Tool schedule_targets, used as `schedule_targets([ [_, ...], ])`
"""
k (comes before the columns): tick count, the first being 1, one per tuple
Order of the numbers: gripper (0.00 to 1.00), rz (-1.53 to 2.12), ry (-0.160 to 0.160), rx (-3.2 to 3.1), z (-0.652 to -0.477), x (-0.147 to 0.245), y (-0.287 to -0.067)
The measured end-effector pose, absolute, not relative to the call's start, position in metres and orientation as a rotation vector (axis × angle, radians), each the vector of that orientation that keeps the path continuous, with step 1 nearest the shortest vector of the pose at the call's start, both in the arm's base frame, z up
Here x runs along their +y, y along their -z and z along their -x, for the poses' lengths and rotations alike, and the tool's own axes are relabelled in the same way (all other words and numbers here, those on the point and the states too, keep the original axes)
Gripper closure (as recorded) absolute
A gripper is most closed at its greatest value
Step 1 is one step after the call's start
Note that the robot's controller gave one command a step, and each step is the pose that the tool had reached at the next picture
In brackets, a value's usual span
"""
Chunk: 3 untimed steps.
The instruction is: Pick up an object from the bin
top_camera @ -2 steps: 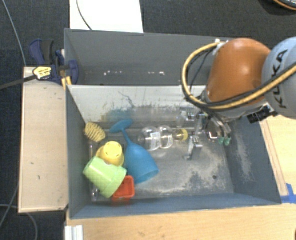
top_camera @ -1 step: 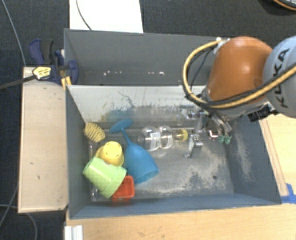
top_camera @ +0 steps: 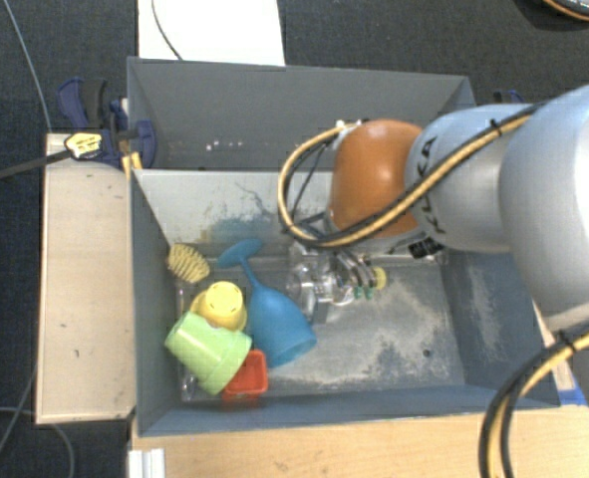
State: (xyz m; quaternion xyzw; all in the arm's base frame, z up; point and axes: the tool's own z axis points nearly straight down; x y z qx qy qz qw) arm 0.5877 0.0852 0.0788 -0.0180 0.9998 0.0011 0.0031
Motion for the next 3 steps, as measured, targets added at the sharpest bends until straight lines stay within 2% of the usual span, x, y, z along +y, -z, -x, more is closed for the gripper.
schedule_targets([
  [1,0.0,0.264,-0.001,3.11,-0.591,0.092,-0.156],
  [2,0.0,0.086,-0.005,3.138,-0.586,0.088,-0.061],
  [3,0.0,0.113,-0.005,3.115,-0.588,0.045,-0.071],
])
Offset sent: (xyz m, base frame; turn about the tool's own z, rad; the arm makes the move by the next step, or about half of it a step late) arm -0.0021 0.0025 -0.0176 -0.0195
